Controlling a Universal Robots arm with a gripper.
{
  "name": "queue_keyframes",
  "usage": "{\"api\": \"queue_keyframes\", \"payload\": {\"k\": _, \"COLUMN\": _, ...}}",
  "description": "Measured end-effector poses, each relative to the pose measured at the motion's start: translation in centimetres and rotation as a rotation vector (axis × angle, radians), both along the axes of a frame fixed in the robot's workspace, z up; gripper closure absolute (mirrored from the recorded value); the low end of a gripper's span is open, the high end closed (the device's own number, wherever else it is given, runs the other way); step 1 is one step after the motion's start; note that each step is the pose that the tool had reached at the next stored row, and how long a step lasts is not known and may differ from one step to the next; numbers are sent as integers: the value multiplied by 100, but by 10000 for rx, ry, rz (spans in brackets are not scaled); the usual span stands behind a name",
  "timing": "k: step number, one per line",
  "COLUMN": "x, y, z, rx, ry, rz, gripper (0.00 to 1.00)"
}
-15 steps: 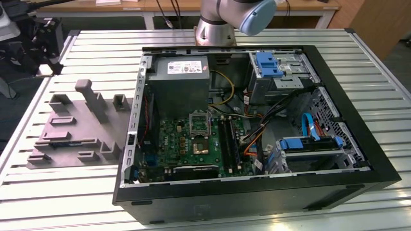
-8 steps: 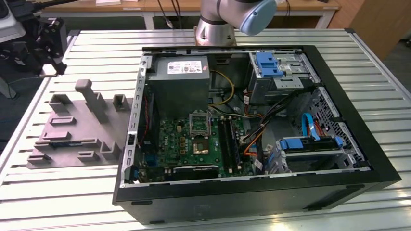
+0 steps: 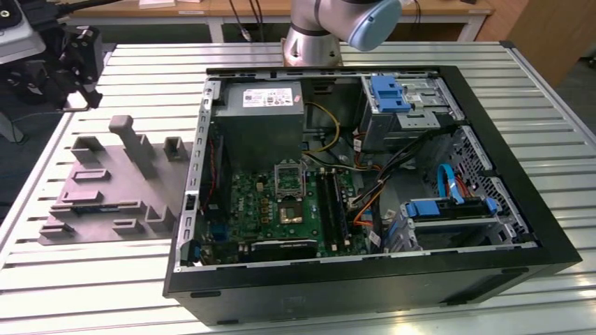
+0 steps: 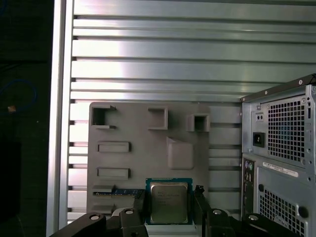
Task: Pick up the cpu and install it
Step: 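Pick up the cpu and move it towards the insertion slot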
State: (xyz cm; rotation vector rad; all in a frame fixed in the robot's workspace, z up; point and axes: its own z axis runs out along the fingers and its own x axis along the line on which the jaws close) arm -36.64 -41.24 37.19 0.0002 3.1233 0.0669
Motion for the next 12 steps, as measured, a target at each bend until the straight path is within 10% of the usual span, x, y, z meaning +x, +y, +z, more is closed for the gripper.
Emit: {"api": "queue_keyframes", "payload": {"k": 12, "x": 71, "y": 0, "z": -1, "rx": 1, "ry": -1, "rz": 0, "gripper": 53}}
